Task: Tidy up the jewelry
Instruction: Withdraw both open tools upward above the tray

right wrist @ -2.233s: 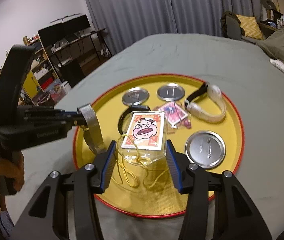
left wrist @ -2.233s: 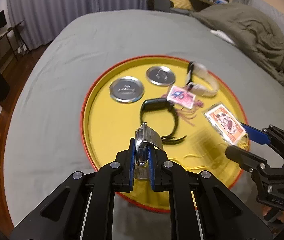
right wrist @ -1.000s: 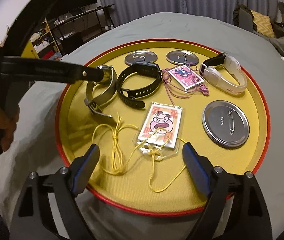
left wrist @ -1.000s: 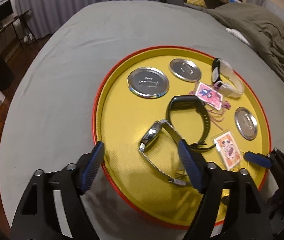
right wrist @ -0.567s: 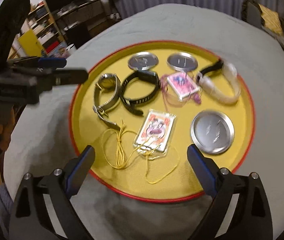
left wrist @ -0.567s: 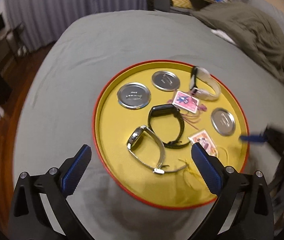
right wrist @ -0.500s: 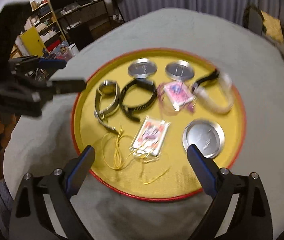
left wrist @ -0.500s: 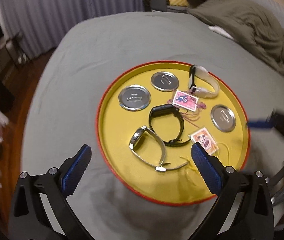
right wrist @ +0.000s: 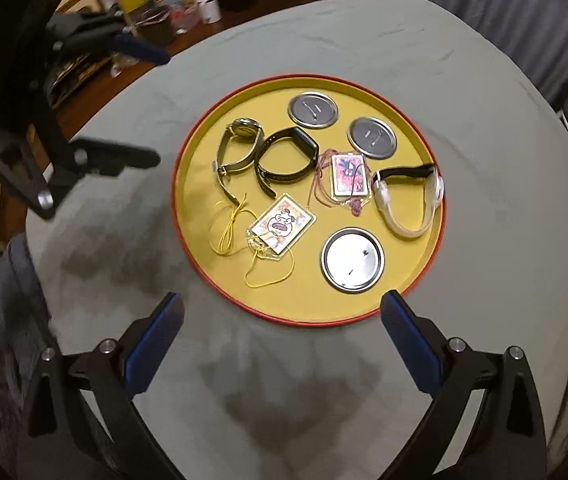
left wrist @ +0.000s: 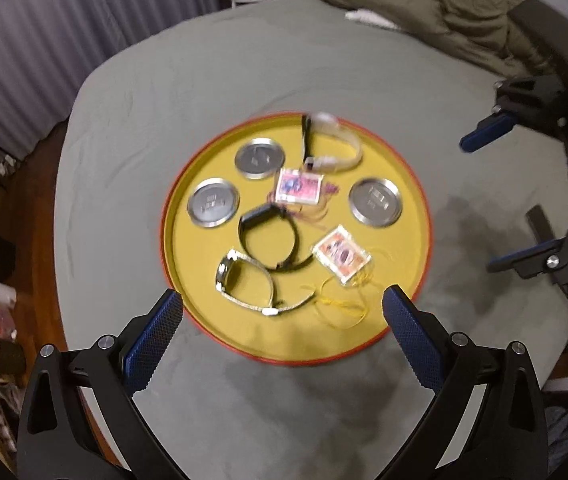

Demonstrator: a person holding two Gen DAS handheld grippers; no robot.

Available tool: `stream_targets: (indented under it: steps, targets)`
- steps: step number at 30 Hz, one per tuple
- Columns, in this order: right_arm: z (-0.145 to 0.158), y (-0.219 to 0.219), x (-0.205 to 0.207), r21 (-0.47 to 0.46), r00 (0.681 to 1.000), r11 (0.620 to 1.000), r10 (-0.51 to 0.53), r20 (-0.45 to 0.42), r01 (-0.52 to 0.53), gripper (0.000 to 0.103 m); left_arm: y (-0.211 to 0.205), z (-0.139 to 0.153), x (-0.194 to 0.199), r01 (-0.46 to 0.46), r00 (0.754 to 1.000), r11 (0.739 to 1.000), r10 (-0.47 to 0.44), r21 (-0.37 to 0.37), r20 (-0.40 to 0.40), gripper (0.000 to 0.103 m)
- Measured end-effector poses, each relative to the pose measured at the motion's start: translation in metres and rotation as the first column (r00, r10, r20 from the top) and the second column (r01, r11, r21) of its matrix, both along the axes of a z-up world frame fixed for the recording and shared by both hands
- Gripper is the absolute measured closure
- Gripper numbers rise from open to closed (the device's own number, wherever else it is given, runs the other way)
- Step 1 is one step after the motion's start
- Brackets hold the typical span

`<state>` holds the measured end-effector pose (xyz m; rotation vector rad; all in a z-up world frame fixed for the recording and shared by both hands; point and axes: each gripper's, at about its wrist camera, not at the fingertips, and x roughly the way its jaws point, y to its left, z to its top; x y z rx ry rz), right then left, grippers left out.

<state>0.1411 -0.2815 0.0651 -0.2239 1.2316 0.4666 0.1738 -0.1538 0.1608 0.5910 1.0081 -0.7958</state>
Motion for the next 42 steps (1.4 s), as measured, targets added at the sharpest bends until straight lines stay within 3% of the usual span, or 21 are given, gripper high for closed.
stream_targets:
  steps: [9, 16, 27, 42]
  targets:
    - [0.042, -0.019, 0.013, -0.018, 1.000, 1.000, 0.017, -0.012, -0.018, 0.008, -0.001, 0.043, 0.015, -0.064, 0.998, 0.998, 0.064, -0.010, 0.008, 0.005]
    - [0.059, -0.021, 0.019, -0.035, 1.000, 0.999, 0.026, 0.001, -0.025, 0.008, -0.008, 0.058, 0.014, -0.060, 0.998, 0.998, 0.060, -0.004, 0.023, 0.005]
    - [0.075, -0.024, 0.023, -0.045, 0.999, 0.998, 0.040, 0.009, -0.039, 0.008, -0.013, 0.063, 0.016, -0.059, 0.998, 0.998, 0.059, -0.004, 0.027, 0.005]
    - [0.066, -0.023, 0.030, -0.040, 0.999, 0.998, 0.047, -0.005, -0.048, 0.008, -0.015, 0.051, 0.026, -0.063, 0.998, 0.998, 0.063, 0.001, 0.012, 0.005]
